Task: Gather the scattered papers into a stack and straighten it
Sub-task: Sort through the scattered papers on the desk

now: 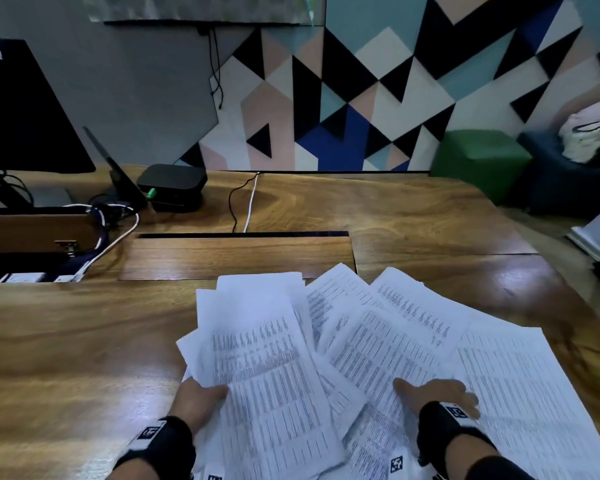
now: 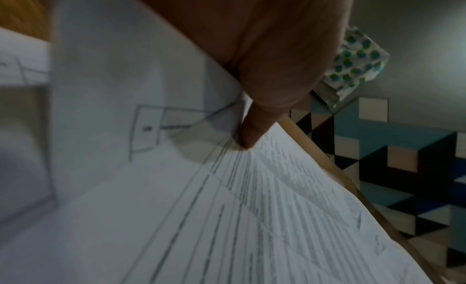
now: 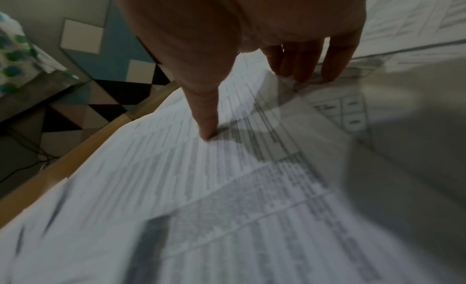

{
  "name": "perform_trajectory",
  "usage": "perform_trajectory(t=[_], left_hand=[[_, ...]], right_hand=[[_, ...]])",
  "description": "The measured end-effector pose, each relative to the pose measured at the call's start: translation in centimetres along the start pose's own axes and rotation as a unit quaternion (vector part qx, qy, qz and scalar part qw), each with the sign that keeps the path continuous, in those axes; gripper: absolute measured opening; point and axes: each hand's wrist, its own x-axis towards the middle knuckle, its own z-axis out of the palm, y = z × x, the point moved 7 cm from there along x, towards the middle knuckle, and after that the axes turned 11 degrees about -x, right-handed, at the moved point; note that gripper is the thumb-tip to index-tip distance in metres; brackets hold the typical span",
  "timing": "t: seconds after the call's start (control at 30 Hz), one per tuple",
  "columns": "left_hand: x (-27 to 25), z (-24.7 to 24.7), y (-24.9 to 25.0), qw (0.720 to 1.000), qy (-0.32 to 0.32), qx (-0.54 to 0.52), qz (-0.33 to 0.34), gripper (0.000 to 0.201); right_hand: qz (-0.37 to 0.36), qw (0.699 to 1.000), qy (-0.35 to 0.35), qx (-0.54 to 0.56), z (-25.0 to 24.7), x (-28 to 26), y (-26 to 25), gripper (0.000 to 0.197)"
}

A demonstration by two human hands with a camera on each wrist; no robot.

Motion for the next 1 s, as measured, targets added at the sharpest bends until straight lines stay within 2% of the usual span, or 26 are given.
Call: perform_trajectory(t=[0.07,0.1,0.2,0.27,0.33,0.43,0.5,0.53,0.63,0.67,0.73,0.8,0.9,1.0], left_hand=[[0.0,0.3,-0.2,0.999,0.005,0.039,0.017,0.029],[-0.1,0.4,-0.1,0.999,0.005,0.051,0.020,0.025],[0.0,0.7,0.1,0.998,0.001,0.059,0.030,0.021],[0.0,0.7,0.1,0.997,0.002,0.063,0.034,0.020],[0.1,0.6,-0.1,0.997,0.005,0.070,0.034,0.020],[0.7,0.5,-0.6,0.996,0.010,0.082,0.031,0.028],[0.6,0.5,-0.7,0.995,0.018,0.096,0.030,0.033],[0.5,0.6,-0.7,0.994,0.022,0.102,0.032,0.033],[0.2,0.6,-0.6,0.994,0.023,0.102,0.028,0.032],[0.1,0.6,-0.6,0.995,0.023,0.099,0.024,0.032],[0.1,0.6,-0.7,0.995,0.021,0.098,0.017,0.034],[0.4,0.5,-0.9,0.995,0.016,0.100,0.011,0.037],[0.8,0.5,-0.8,0.995,0.006,0.099,0.005,0.035],[0.3,0.6,-0.1,0.996,-0.003,0.092,-0.001,0.032]], right_hand=[[0.007,0.999,-0.031,0.016,0.8,0.4,-0.7,0.100],[0.004,0.998,-0.047,0.038,1.0,0.5,-1.2,0.089],[-0.047,0.993,-0.044,0.095,1.2,0.9,-2.2,0.035],[-0.067,0.990,-0.041,0.116,1.2,0.4,-2.7,0.018],[-0.065,0.988,-0.036,0.136,1.3,-0.1,-3.0,0.020],[-0.046,0.989,-0.027,0.140,1.5,-0.7,-3.0,0.058],[-0.043,0.988,-0.020,0.144,1.6,-1.3,-2.7,0.065],[-0.053,0.986,-0.020,0.159,1.8,-1.3,-2.8,0.057],[-0.121,0.971,-0.002,0.205,2.0,-1.6,-3.4,0.013],[-0.141,0.964,0.011,0.226,1.6,-1.9,-3.5,0.008],[-0.177,0.942,0.039,0.282,-0.1,-3.0,-3.9,0.018],[-0.239,0.919,0.098,0.297,-3.4,-5.0,-4.8,0.025],[-0.369,0.869,0.150,0.292,-9.1,-9.3,-6.7,0.013],[-0.462,0.799,0.138,0.360,-13.8,-12.6,-8.4,0.011]])
